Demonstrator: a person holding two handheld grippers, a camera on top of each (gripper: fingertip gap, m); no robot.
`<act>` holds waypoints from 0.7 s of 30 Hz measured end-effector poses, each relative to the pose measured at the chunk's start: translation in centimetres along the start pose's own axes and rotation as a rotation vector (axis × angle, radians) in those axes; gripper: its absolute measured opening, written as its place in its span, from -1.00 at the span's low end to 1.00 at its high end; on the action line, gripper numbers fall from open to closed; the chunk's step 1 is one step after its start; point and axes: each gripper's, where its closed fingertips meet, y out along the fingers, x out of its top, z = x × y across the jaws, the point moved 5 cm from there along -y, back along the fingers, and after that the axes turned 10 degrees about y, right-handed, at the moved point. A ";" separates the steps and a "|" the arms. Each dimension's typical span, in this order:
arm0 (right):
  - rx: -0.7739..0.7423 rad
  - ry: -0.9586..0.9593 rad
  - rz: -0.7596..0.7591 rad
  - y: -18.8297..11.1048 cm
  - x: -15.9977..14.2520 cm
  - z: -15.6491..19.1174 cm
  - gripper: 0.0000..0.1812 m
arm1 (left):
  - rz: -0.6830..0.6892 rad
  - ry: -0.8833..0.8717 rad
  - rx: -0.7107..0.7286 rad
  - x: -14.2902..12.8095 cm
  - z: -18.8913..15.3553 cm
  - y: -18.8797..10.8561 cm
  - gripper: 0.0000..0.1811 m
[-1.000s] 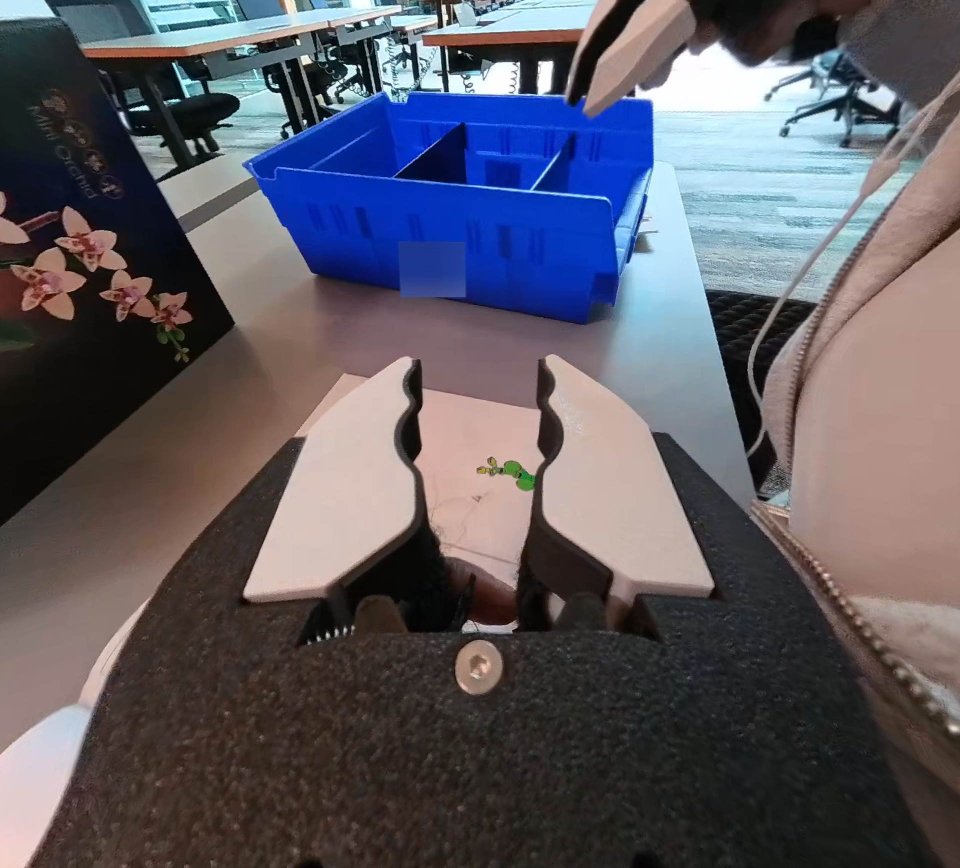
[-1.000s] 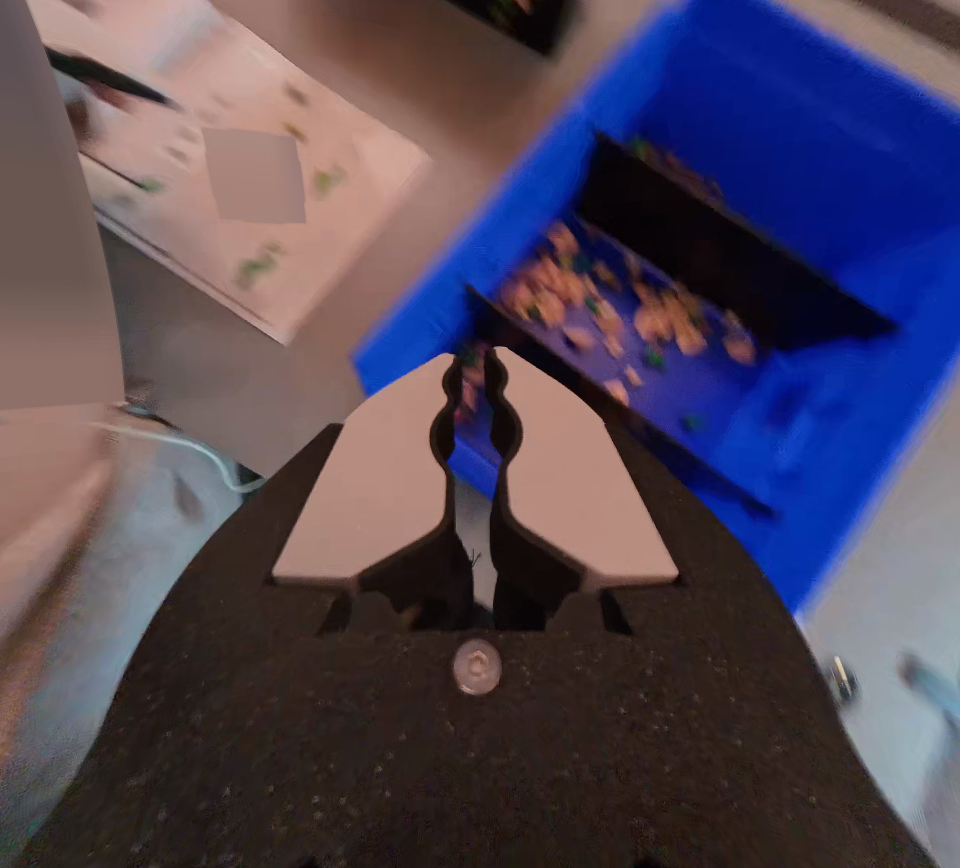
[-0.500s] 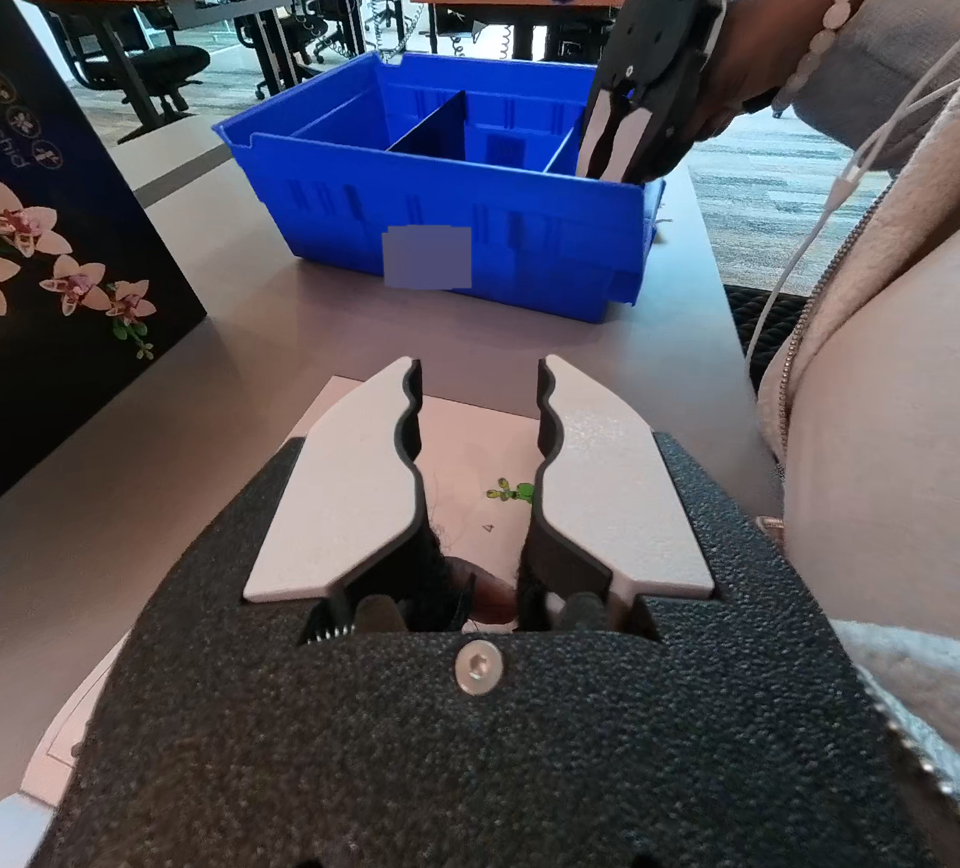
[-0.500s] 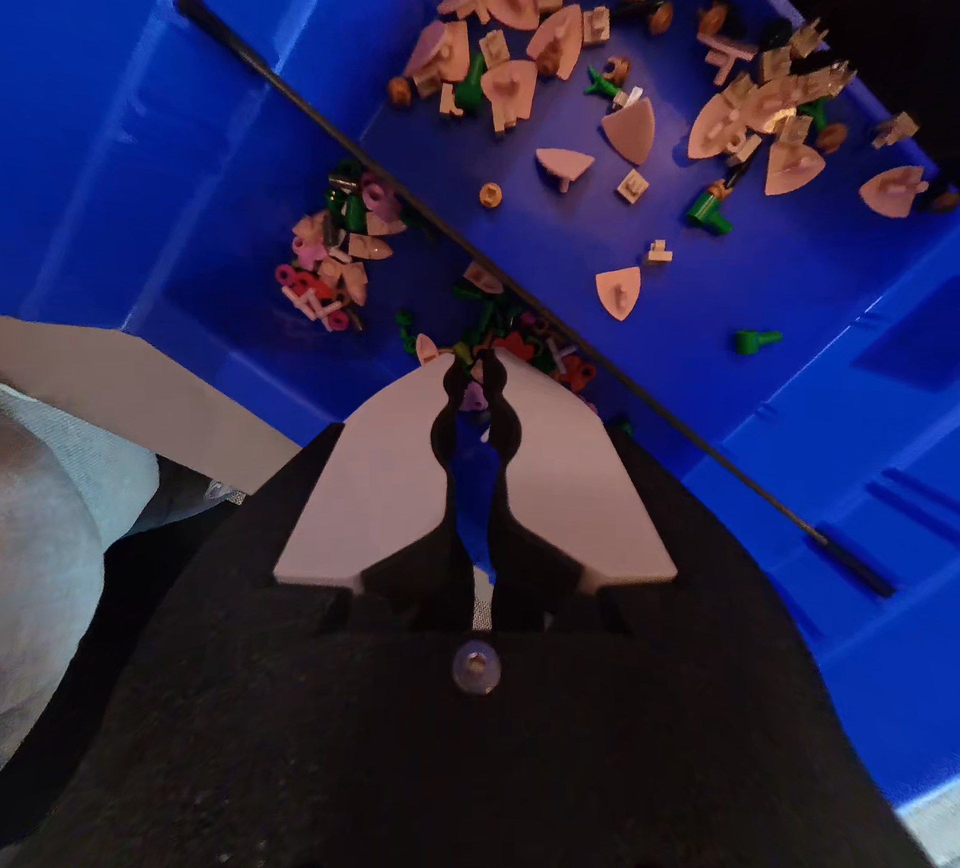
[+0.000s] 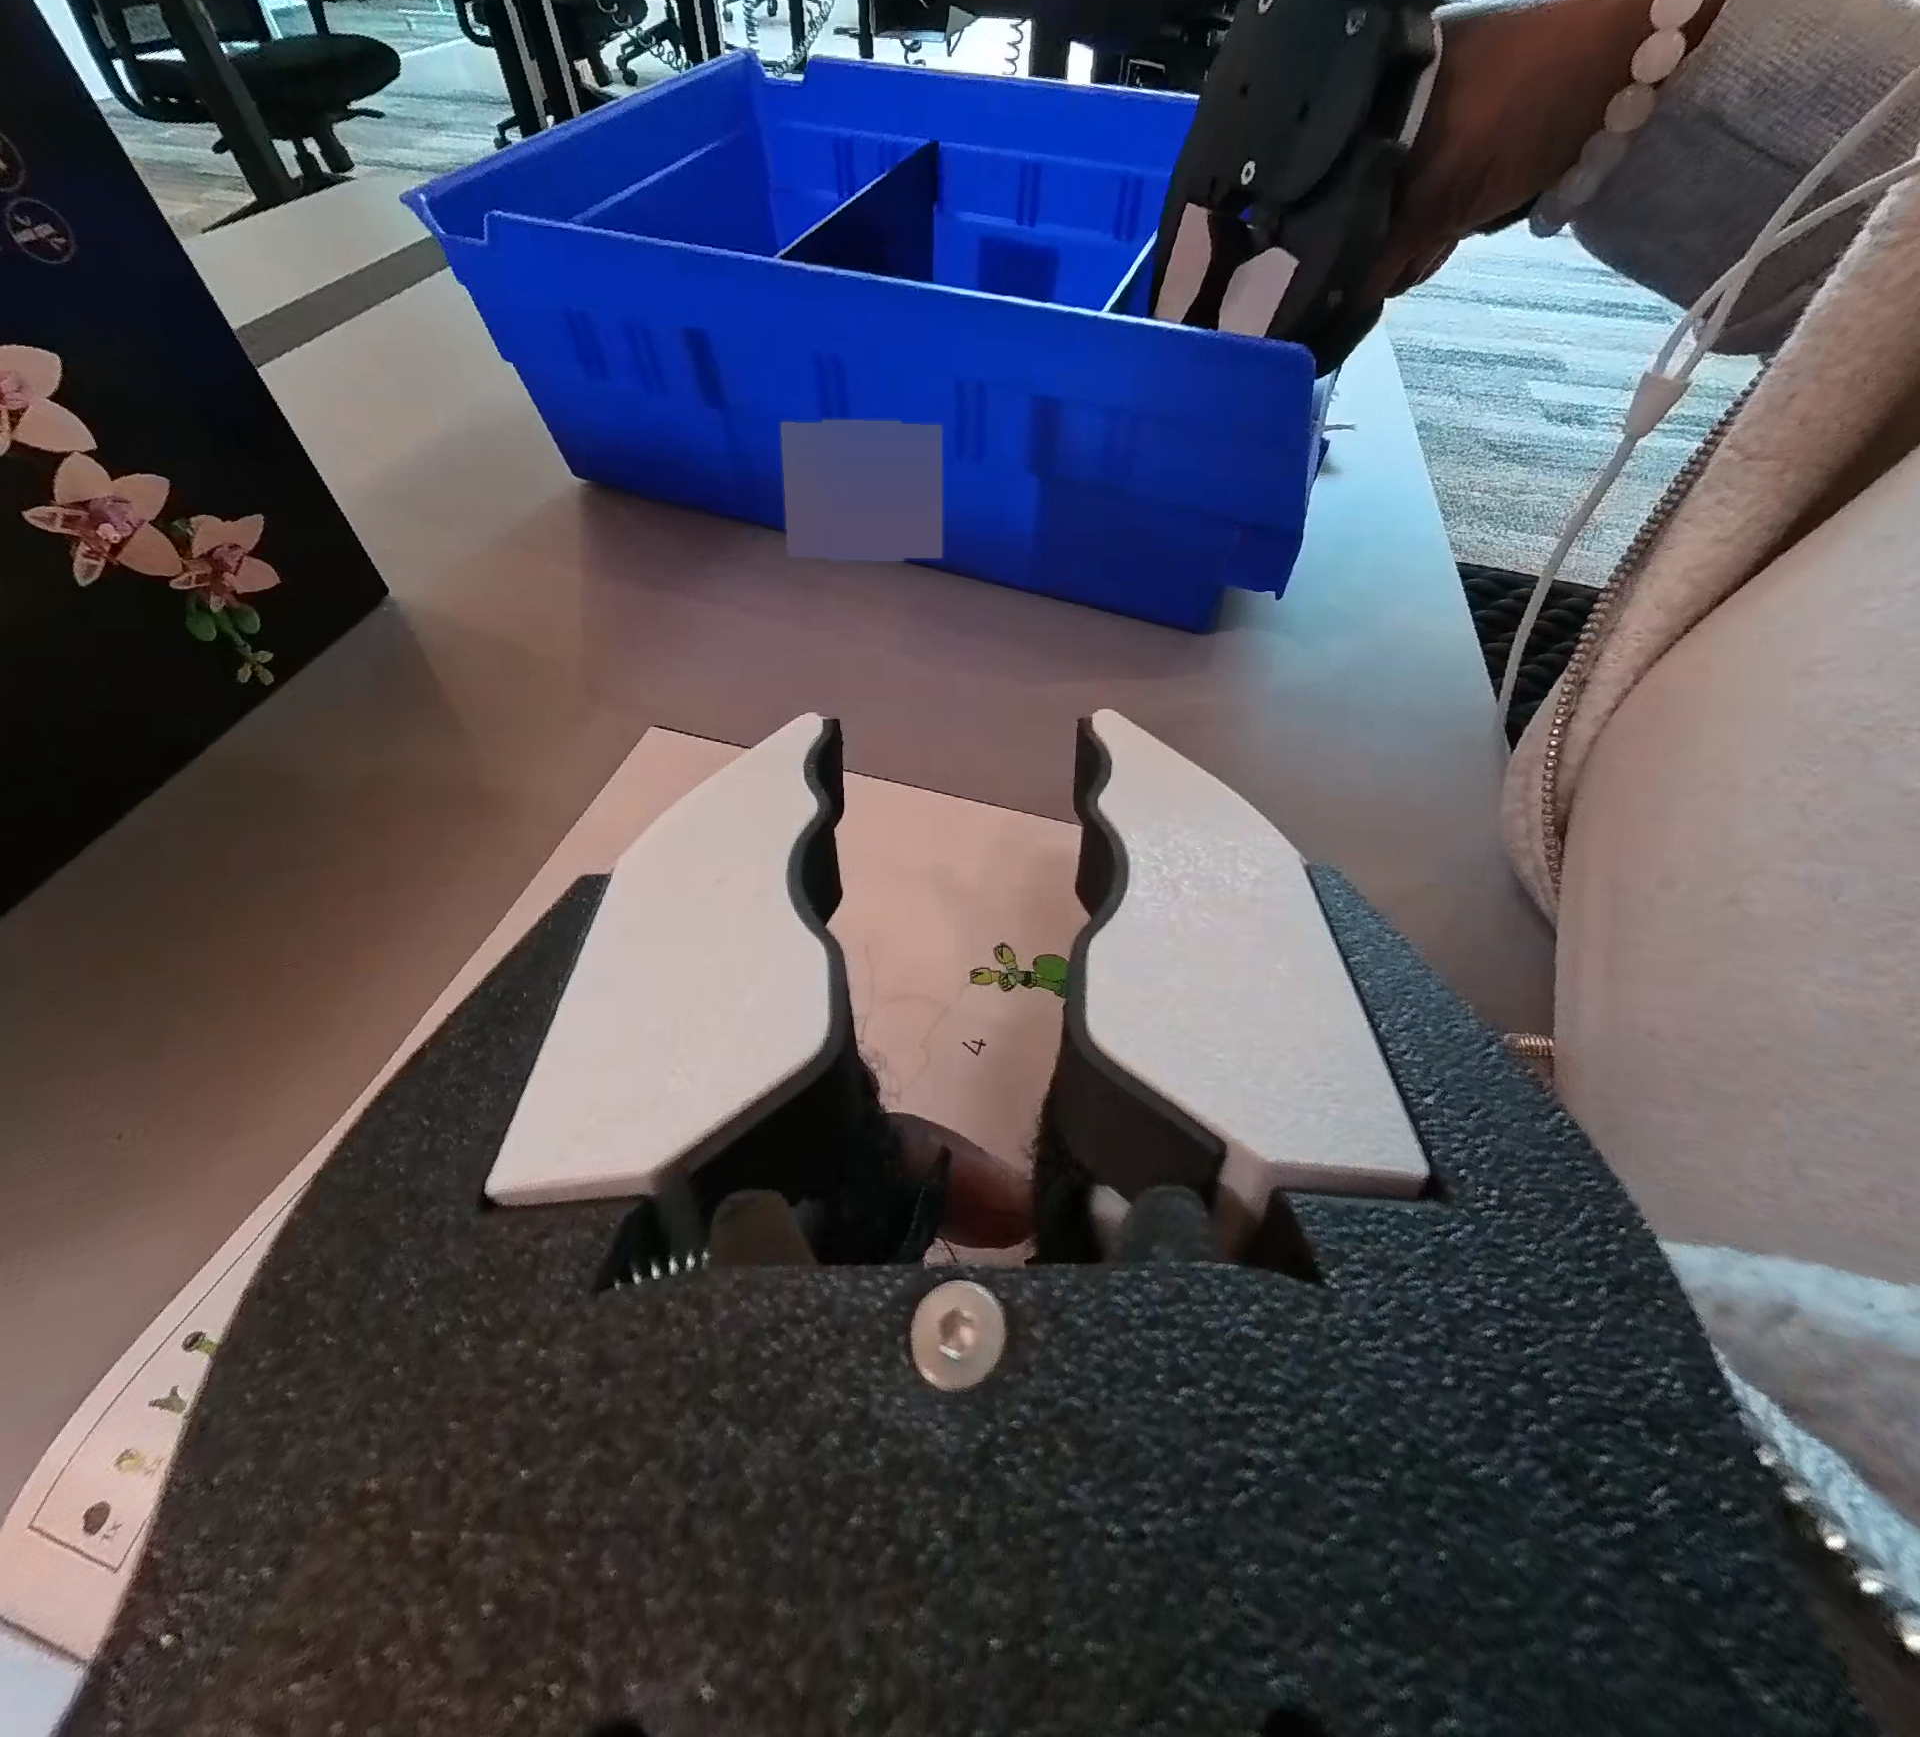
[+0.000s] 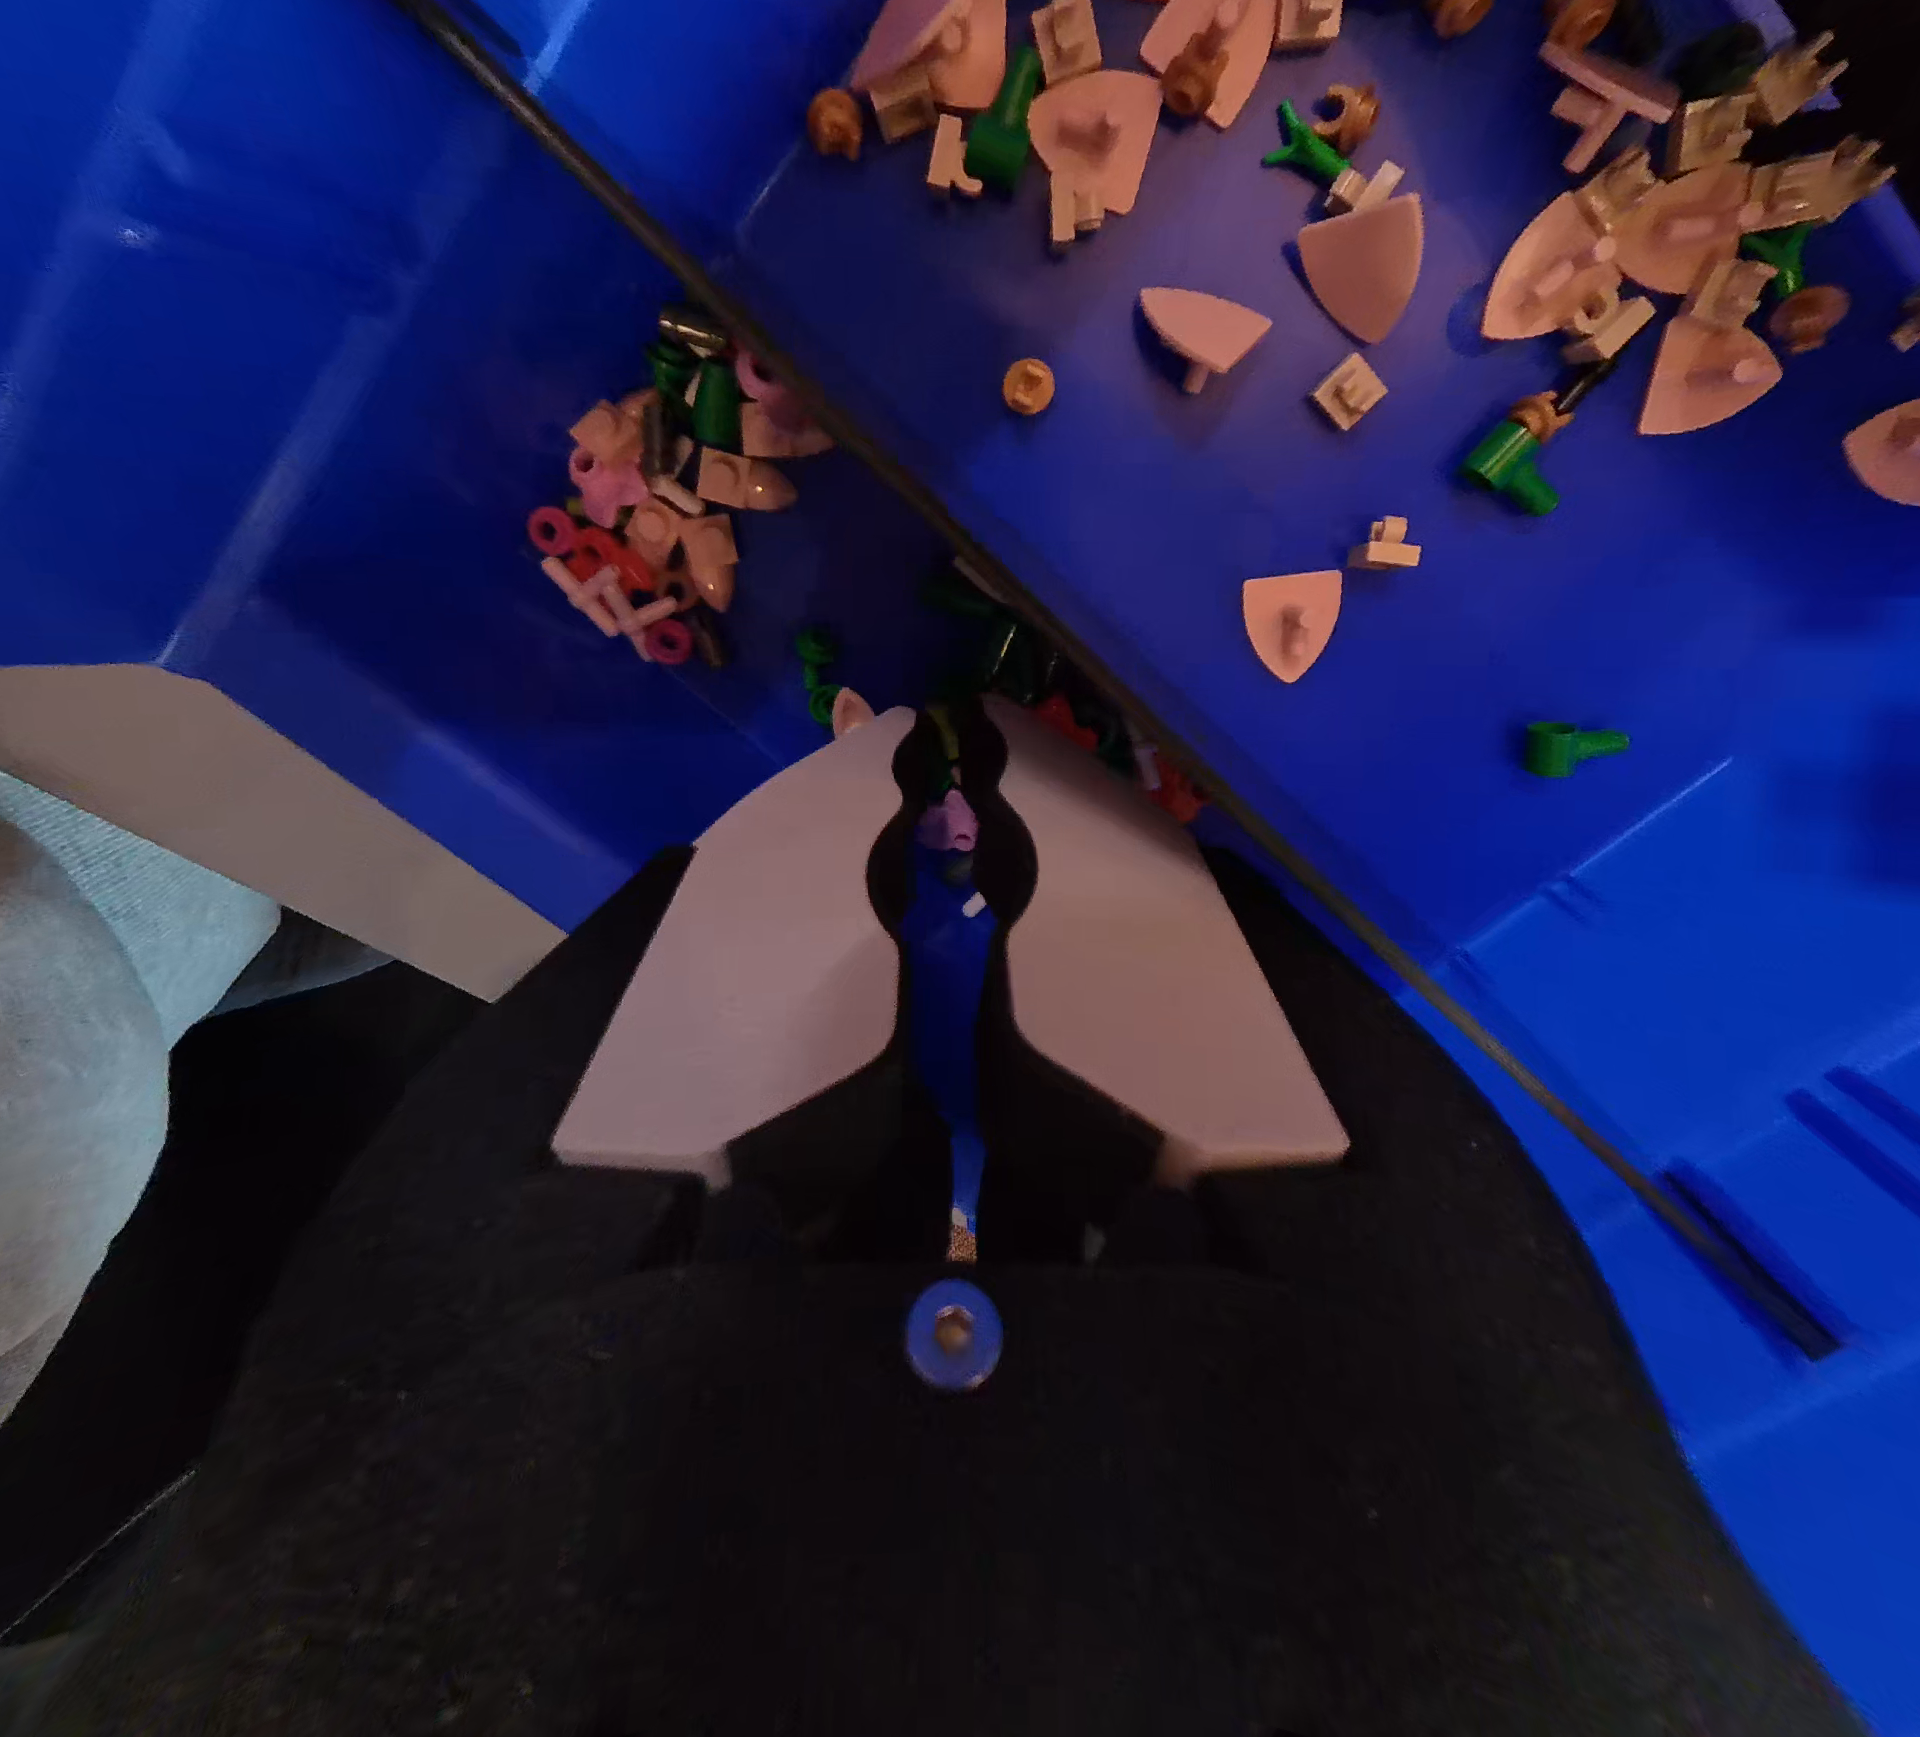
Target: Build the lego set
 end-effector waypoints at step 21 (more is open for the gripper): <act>0.166 -0.173 -0.611 -4.7 14.1 15.4 -0.95 | -0.005 -0.013 0.108 -0.7 -1.8 -5.2 -0.53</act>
